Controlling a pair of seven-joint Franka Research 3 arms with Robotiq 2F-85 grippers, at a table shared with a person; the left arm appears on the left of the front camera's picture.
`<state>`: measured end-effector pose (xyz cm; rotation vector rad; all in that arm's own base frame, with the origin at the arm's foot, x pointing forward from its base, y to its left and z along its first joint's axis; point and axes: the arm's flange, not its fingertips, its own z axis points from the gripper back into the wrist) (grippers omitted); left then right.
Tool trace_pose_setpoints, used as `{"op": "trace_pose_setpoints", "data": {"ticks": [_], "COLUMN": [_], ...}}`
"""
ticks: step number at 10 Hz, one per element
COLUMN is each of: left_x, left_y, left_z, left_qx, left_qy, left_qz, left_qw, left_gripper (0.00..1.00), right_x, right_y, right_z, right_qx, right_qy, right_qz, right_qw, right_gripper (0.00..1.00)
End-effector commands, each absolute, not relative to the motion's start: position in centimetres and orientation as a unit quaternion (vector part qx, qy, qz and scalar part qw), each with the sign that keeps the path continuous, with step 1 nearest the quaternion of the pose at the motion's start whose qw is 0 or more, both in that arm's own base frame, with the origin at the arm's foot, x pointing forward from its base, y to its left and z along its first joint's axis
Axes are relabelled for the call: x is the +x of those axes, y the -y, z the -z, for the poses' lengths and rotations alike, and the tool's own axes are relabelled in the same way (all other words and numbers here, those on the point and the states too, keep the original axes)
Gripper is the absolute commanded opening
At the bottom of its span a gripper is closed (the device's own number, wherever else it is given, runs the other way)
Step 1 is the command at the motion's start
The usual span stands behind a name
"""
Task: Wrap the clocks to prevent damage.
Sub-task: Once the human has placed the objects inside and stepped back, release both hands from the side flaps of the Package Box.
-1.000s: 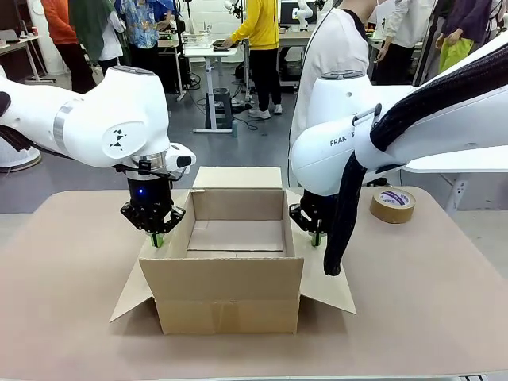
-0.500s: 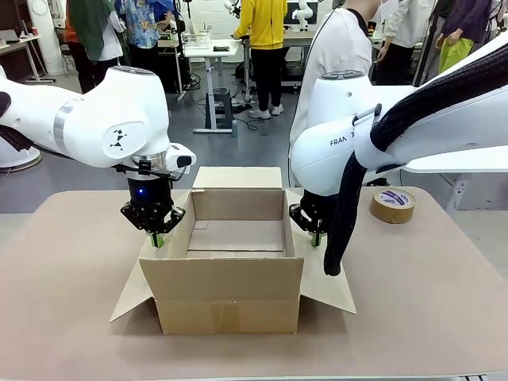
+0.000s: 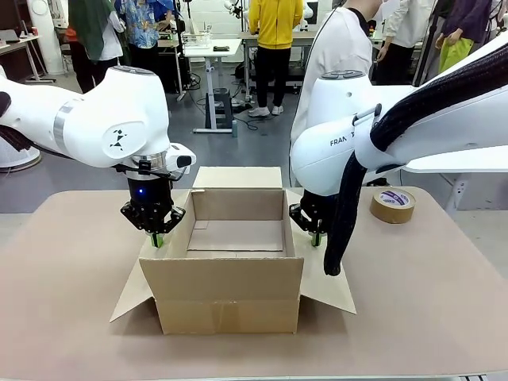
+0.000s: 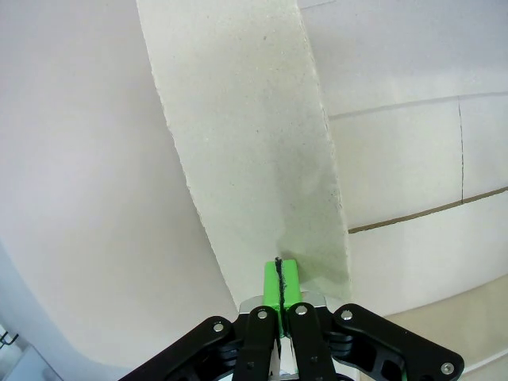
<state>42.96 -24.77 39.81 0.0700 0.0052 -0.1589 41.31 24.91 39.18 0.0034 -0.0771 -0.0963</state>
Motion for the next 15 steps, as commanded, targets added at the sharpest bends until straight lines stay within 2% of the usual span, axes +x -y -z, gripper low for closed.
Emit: {"op": "trace_pose_setpoints", "data": {"ticks": [1,15], "left_x": [43.11,43.11], "left_y": [24.81,24.81], "left_z": [-39.71,-39.71], "left_qx": [0.039,0.039], "left_qy": [-0.004,-0.004], "left_qz": [0.082,0.082], "left_qw": [0.996,0.996], "left_gripper": [0.0,0.0], "right_x": [41.23,41.23], "right_y": [-25.01,-25.01], "right_z": [-39.11,-39.11], "right_qx": [0.002,0.002], "right_qy": [0.038,0.038], "right_qz": [0.048,0.048], "right_qw": [0.998,0.998], "right_gripper": [0.01,0.01]}}
